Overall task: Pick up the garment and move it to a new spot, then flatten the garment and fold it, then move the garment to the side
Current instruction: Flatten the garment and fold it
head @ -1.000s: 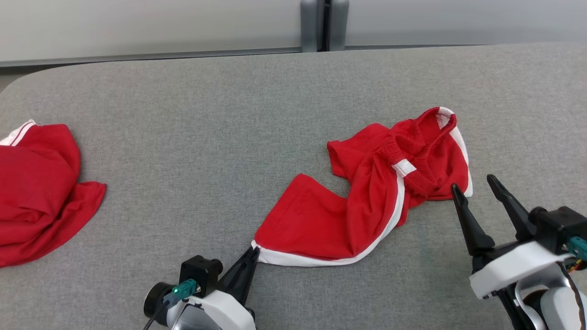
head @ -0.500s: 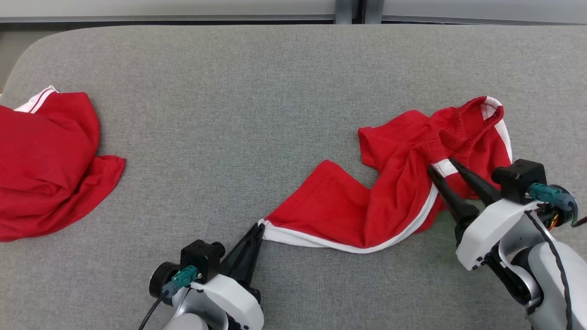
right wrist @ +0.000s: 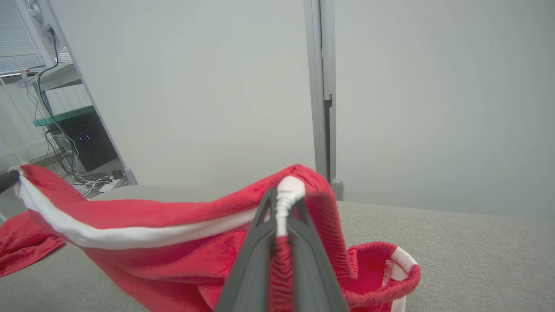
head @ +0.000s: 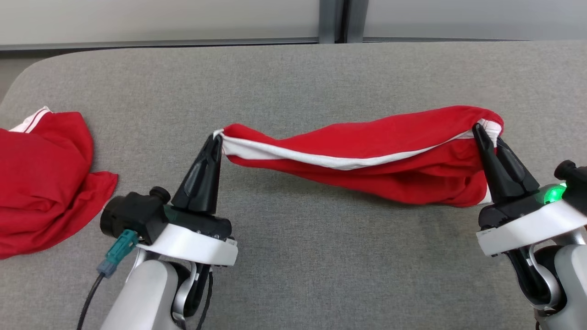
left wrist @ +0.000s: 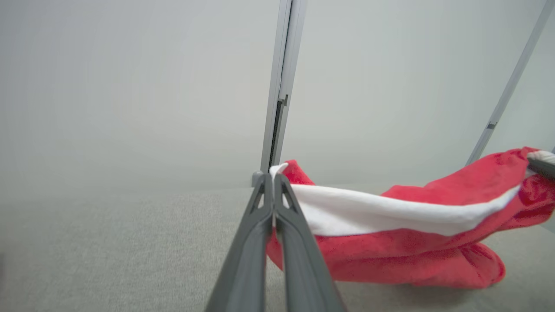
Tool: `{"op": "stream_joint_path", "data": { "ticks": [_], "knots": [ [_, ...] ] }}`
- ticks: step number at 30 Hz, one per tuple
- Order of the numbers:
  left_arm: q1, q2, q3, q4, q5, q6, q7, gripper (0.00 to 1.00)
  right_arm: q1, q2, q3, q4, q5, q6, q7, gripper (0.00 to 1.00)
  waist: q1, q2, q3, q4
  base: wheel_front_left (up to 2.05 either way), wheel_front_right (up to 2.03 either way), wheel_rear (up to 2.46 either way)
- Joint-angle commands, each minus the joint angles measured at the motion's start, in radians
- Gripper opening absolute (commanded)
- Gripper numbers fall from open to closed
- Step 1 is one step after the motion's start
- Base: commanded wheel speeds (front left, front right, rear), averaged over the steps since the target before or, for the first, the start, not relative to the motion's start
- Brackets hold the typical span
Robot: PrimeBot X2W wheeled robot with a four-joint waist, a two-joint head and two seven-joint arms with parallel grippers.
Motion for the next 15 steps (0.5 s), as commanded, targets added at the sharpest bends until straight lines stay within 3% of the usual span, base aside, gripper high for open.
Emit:
{"op": "stream_joint_path", "data": {
  "ticks": [1,10,15],
  "knots": [
    [-0.025,0.011,0.011,-0.030,0.009,0.009,-0.005,0.00,0.014,0.007,-0.013,-0.027,-0.012,0.000,-0.015,0.00,0.0000,0.0000,-0.023,-0.020,0.00,0.00,0.00],
    [-0.129,0.044,0.052,-0.278,0.044,0.055,0.025,0.00,0.012,0.021,-0.108,-0.249,-0.068,0.000,-0.016,0.00,0.0000,0.0000,-0.085,-0.067,0.00,0.00,0.00],
    [-0.165,0.051,0.067,-0.369,0.054,0.073,0.055,0.00,0.008,0.025,-0.137,-0.309,-0.079,0.000,0.017,0.00,0.0000,0.0000,-0.095,-0.073,0.00,0.00,0.00]
  ]
}}
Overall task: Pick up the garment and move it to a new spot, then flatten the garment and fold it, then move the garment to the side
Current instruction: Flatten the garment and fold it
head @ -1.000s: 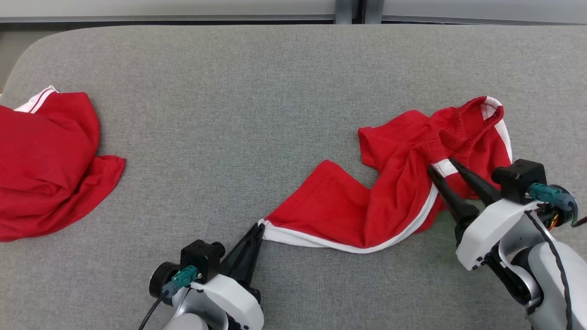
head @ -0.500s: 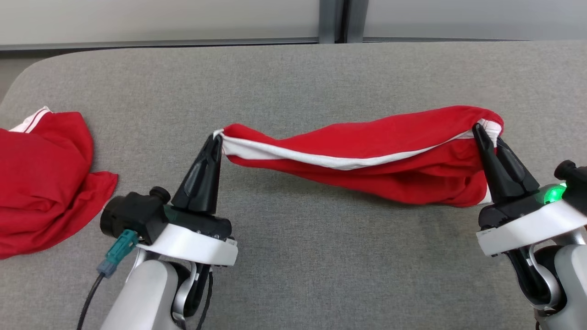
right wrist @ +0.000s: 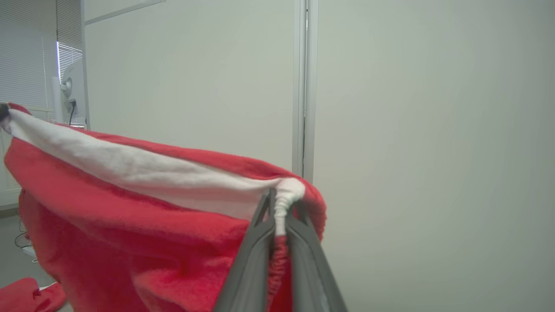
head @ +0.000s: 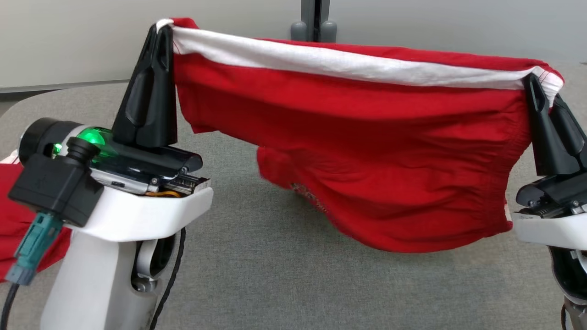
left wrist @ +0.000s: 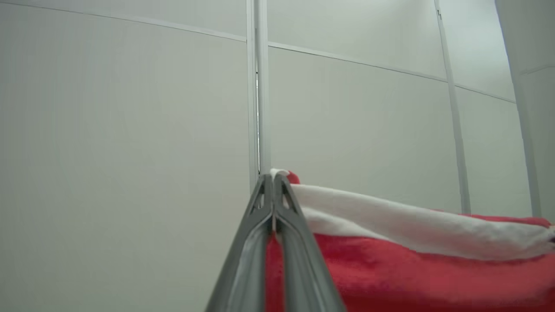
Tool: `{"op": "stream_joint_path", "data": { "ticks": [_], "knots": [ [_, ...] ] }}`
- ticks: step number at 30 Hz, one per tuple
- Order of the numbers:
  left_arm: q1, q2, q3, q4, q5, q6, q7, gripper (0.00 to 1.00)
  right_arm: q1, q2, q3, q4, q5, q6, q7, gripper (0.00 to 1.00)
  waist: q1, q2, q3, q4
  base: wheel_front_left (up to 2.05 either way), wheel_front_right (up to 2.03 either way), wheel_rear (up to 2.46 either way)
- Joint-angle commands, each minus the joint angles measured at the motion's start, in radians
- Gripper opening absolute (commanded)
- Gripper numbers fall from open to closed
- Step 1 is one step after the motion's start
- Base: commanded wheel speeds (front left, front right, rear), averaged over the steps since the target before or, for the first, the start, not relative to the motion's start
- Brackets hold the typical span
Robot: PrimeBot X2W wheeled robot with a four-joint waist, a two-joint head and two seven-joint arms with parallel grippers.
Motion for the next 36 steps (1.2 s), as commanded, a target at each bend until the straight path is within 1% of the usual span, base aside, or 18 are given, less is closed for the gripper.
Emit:
{"op": "stream_joint_path", "data": {
  "ticks": [1,6,10,14,18,23,28,32,36],
  "knots": [
    [-0.015,0.004,0.005,-0.007,0.008,0.008,0.003,0.00,-0.007,0.002,-0.003,-0.006,-0.007,0.000,0.003,0.00,0.0000,0.0000,-0.001,-0.001,0.00,0.00,0.00],
    [-0.053,0.009,0.008,-0.032,-0.003,0.007,0.034,0.00,-0.023,0.006,-0.015,-0.019,0.006,0.000,0.024,0.00,0.0000,0.0000,0.007,-0.003,0.00,0.00,0.00],
    [-0.114,0.002,-0.001,0.009,-0.025,-0.014,0.046,0.00,-0.069,0.005,-0.010,-0.005,0.021,0.000,0.026,0.00,0.0000,0.0000,0.042,-0.001,0.00,0.00,0.00],
    [-0.224,-0.008,0.007,0.099,-0.053,-0.039,0.039,0.00,-0.167,-0.011,0.002,0.041,0.044,0.000,0.021,0.00,0.0000,0.0000,0.095,0.005,0.00,0.00,0.00],
    [-0.365,-0.016,0.027,0.239,-0.082,-0.063,0.017,0.00,-0.308,-0.037,0.037,0.125,0.072,0.000,0.009,0.00,0.0000,0.0000,0.133,0.010,0.00,0.00,0.00],
    [-0.572,-0.033,0.042,0.440,-0.095,-0.086,-0.026,0.00,-0.527,-0.050,0.109,0.275,0.108,0.000,-0.016,0.00,0.0000,0.0000,0.177,0.006,0.00,0.00,0.00],
    [-0.752,-0.047,0.057,0.682,-0.098,-0.097,-0.063,0.00,-0.733,-0.023,0.202,0.476,0.152,0.000,-0.083,0.00,0.0000,0.0000,0.204,-0.001,0.00,0.00,0.00],
    [-0.826,-0.060,0.047,0.890,-0.103,-0.114,-0.075,0.00,-0.839,-0.005,0.298,0.669,0.194,0.000,-0.113,0.00,0.0000,0.0000,0.217,0.000,0.00,0.00,0.00],
    [-0.832,-0.072,0.032,1.077,-0.116,-0.133,-0.080,0.00,-0.882,0.035,0.405,0.837,0.242,0.000,-0.152,0.00,0.0000,0.0000,0.234,-0.004,0.00,0.00,0.00]
  ]
}}
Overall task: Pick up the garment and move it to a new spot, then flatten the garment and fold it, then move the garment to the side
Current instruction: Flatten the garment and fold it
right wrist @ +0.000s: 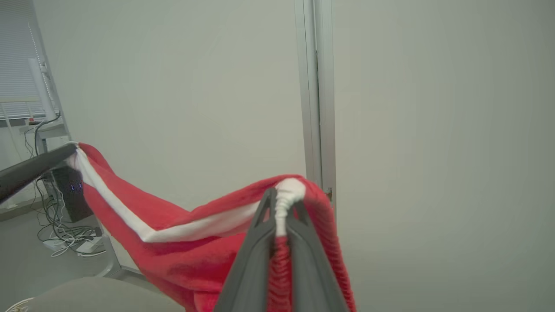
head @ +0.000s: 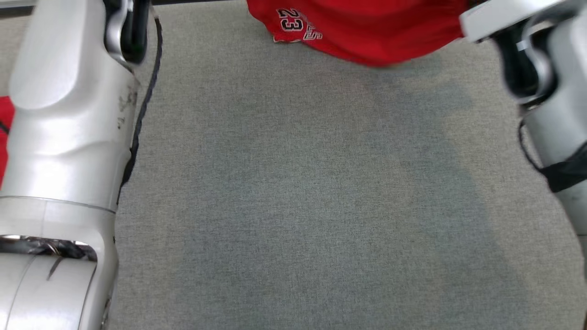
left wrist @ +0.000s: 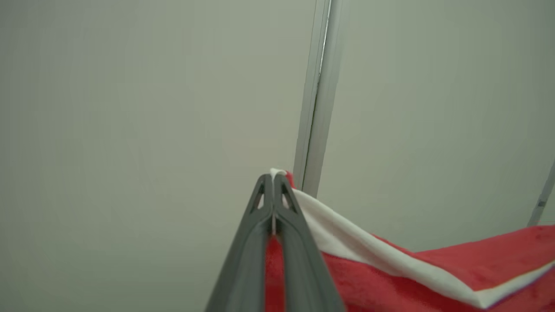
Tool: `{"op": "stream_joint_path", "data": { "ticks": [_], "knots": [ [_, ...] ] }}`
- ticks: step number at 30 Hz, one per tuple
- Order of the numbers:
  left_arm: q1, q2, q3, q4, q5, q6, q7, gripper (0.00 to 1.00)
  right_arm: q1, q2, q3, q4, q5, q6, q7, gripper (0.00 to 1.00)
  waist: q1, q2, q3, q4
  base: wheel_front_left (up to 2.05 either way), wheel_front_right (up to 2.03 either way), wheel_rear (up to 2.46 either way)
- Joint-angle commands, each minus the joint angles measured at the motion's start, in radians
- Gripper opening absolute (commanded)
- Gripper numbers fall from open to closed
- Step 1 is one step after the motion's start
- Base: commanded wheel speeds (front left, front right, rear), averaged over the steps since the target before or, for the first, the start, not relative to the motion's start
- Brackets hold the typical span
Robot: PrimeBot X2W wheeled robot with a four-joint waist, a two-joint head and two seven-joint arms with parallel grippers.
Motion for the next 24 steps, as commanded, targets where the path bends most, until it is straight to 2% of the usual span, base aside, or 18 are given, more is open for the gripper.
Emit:
{"op": "stream_joint_path", "data": {
  "ticks": [1,6,12,15,24],
  "knots": [
    [0.014,-0.003,0.000,0.073,-0.017,-0.010,-0.005,0.00,-0.007,0.016,0.053,0.071,0.026,0.000,-0.022,0.00,0.0000,0.0000,0.011,-0.004,0.00,0.00,0.00],
    [0.108,-0.011,0.005,0.180,-0.039,-0.026,-0.005,0.00,0.057,0.045,0.175,0.203,0.095,0.000,-0.071,0.00,0.0000,0.0000,0.024,-0.011,0.00,0.00,0.00],
    [0.263,-0.013,0.049,0.173,-0.060,-0.033,-0.005,0.00,0.186,0.043,0.254,0.236,0.169,0.000,-0.109,0.00,0.0000,0.0000,0.023,-0.018,0.00,0.00,0.00],
    [0.366,-0.013,0.099,0.132,-0.067,-0.030,-0.005,0.00,0.276,0.027,0.248,0.200,0.202,0.000,-0.114,0.00,0.0000,0.0000,0.013,-0.015,0.00,0.00,0.00],
    [0.723,-0.012,0.183,-0.103,0.026,-0.028,-0.006,0.00,0.633,-0.034,0.142,-0.032,0.126,0.000,-0.114,0.00,0.0000,0.0000,-0.090,-0.005,0.00,0.00,0.00]
  ]
}}
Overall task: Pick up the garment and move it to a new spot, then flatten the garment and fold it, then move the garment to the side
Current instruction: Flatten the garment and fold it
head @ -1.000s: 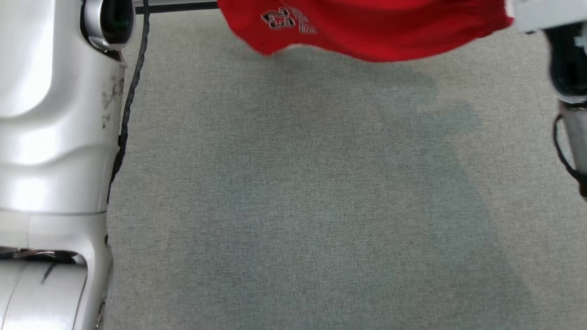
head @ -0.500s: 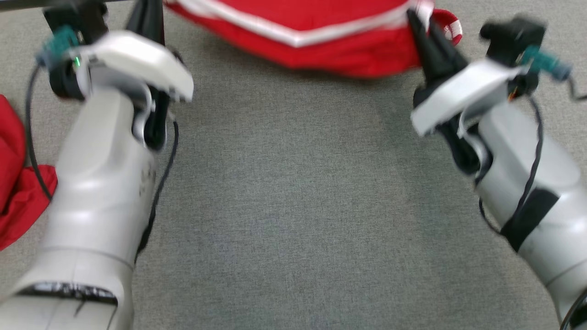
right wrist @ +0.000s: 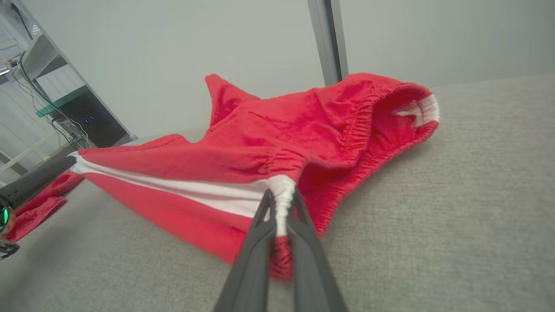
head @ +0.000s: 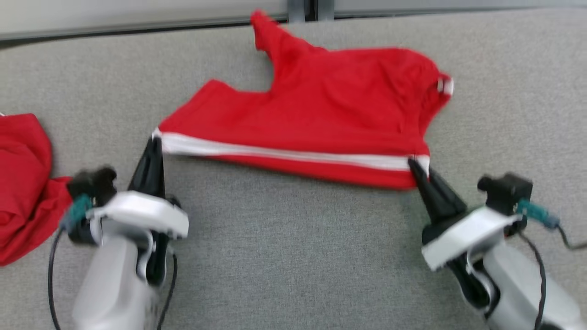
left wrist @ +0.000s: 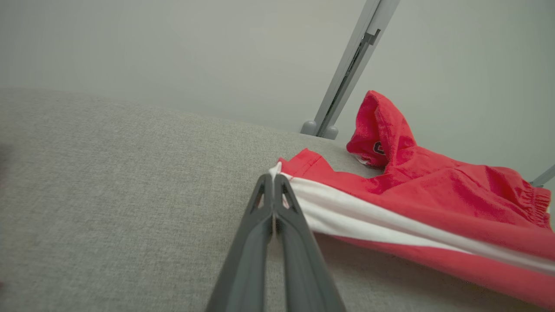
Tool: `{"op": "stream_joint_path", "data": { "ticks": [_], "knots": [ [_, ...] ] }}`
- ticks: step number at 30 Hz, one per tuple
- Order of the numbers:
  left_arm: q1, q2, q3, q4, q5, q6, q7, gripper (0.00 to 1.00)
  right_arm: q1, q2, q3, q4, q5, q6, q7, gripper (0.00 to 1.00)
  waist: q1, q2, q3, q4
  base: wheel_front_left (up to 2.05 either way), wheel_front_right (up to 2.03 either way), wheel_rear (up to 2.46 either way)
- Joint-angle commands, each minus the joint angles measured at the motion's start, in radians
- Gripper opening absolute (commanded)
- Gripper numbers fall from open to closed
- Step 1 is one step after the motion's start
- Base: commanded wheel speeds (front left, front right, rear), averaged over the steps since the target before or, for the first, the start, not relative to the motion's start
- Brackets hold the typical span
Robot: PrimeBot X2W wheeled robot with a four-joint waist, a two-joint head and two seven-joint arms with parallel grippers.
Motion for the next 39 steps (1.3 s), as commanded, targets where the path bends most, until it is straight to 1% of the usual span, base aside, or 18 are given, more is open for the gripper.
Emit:
{"op": "stream_joint_path", "data": {
  "ticks": [1,5,13,18,21,22,27,32,33,34,36,39],
  "knots": [
    [0.054,0.010,0.013,-0.037,0.009,0.002,-0.002,0.00,0.051,-0.008,-0.014,-0.022,-0.009,0.000,-0.005,0.00,0.0000,0.0000,-0.040,0.000,0.00,0.00,0.00],
    [0.225,0.009,0.018,-0.167,0.033,0.016,-0.001,0.00,0.188,-0.004,-0.051,-0.100,-0.046,0.000,-0.005,0.00,0.0000,0.0000,-0.097,0.001,0.00,0.00,0.00],
    [0.504,0.008,-0.039,-0.357,0.074,0.036,0.001,0.00,0.438,0.002,-0.105,-0.208,-0.091,0.000,-0.002,0.00,0.0000,0.0000,-0.199,0.027,0.00,0.00,0.00],
    [0.633,0.010,-0.043,-0.485,0.066,0.069,0.061,0.00,0.570,0.008,-0.157,-0.268,-0.116,0.000,0.034,0.00,0.0000,0.0000,-0.236,0.032,0.00,0.00,0.00],
    [0.690,0.017,-0.039,-0.564,0.061,0.086,0.103,0.00,0.626,0.020,-0.183,-0.315,-0.128,0.000,0.066,0.00,0.0000,0.0000,-0.246,0.023,0.00,0.00,0.00],
    [0.715,0.022,-0.034,-0.605,0.053,0.094,0.123,0.00,0.651,0.033,-0.200,-0.340,-0.134,0.000,0.087,0.00,0.0000,0.0000,-0.251,0.014,0.00,0.00,0.00],
    [0.703,0.033,-0.031,-0.656,0.046,0.102,0.161,0.00,0.673,0.064,-0.242,-0.376,-0.150,0.000,0.121,0.00,0.0000,0.0000,-0.248,-0.003,0.00,0.00,0.00],
    [0.650,0.036,-0.035,-0.662,0.042,0.094,0.173,0.00,0.651,0.088,-0.268,-0.379,-0.150,0.000,0.131,0.00,0.0000,0.0000,-0.230,-0.016,0.00,0.00,0.00],
    [0.628,0.037,-0.038,-0.658,0.041,0.091,0.177,0.00,0.641,0.097,-0.282,-0.379,-0.150,0.000,0.132,0.00,0.0000,0.0000,-0.223,-0.020,0.00,0.00,0.00],
    [0.568,0.042,-0.048,-0.643,0.040,0.080,0.191,0.00,0.615,0.116,-0.312,-0.373,-0.153,0.000,0.137,0.00,0.0000,0.0000,-0.199,-0.028,0.00,0.00,0.00],
    [0.502,0.047,-0.063,-0.619,0.049,0.076,0.212,0.00,0.583,0.141,-0.342,-0.366,-0.155,0.000,0.142,0.00,0.0000,0.0000,-0.173,-0.042,0.00,0.00,0.00],
    [0.394,0.054,-0.068,-0.589,0.053,0.067,0.224,0.00,0.525,0.171,-0.371,-0.355,-0.162,0.000,0.153,0.00,0.0000,0.0000,-0.128,-0.079,0.00,0.00,0.00]
  ]
}}
